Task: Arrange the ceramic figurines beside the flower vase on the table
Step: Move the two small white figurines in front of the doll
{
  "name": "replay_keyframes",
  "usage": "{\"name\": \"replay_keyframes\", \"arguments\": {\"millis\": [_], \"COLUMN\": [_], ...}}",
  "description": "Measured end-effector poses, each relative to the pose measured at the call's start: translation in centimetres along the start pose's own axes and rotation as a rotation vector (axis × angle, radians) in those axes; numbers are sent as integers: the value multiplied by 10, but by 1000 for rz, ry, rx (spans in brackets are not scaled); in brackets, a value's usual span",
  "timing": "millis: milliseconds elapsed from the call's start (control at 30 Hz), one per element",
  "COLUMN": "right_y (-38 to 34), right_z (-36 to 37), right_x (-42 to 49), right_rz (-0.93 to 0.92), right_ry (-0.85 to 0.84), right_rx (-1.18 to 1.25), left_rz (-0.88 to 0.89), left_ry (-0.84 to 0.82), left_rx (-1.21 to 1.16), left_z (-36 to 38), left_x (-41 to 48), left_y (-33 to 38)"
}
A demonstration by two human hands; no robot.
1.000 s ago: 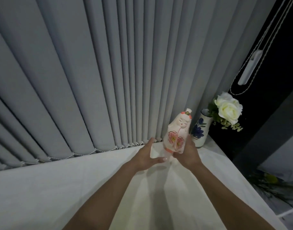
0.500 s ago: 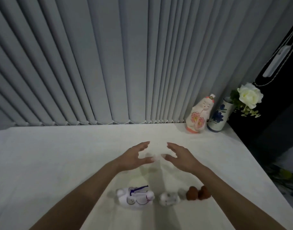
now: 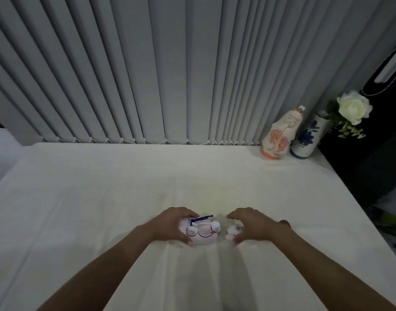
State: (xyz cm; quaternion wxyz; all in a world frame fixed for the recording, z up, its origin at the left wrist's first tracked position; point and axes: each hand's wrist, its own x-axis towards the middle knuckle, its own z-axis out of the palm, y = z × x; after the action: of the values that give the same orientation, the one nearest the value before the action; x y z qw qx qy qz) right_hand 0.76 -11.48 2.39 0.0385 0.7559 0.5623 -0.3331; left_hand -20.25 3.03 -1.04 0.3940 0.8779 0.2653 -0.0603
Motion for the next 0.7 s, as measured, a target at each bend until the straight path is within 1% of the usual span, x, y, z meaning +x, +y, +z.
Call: {"name": "replay_keyframes", "arguments": {"millis": [67,167,367,567,633,700], "right_y": [4,8,8,11,14,17], "right_z": [7,16,22,24,18,5], "right_x": [0,1,5,10,9,9], "right_rz": [-1,-10,-8,-54,-64,-81], "right_ry": [-2,28,62,63,94,174], "right_rx": [-61,-80,-104,-65,-26,30], "left_rz": [10,22,37,42,44,55], "left_ry": [17,46,29,28,15,-5], "left_rx": [-13,-24,43,13,-22,-43], "left_z": [4,7,10,10,7,1], "left_x": [0,-1,0,4,8,15], "left_y": [-1,-3,-6,-12,-14,-15]}}
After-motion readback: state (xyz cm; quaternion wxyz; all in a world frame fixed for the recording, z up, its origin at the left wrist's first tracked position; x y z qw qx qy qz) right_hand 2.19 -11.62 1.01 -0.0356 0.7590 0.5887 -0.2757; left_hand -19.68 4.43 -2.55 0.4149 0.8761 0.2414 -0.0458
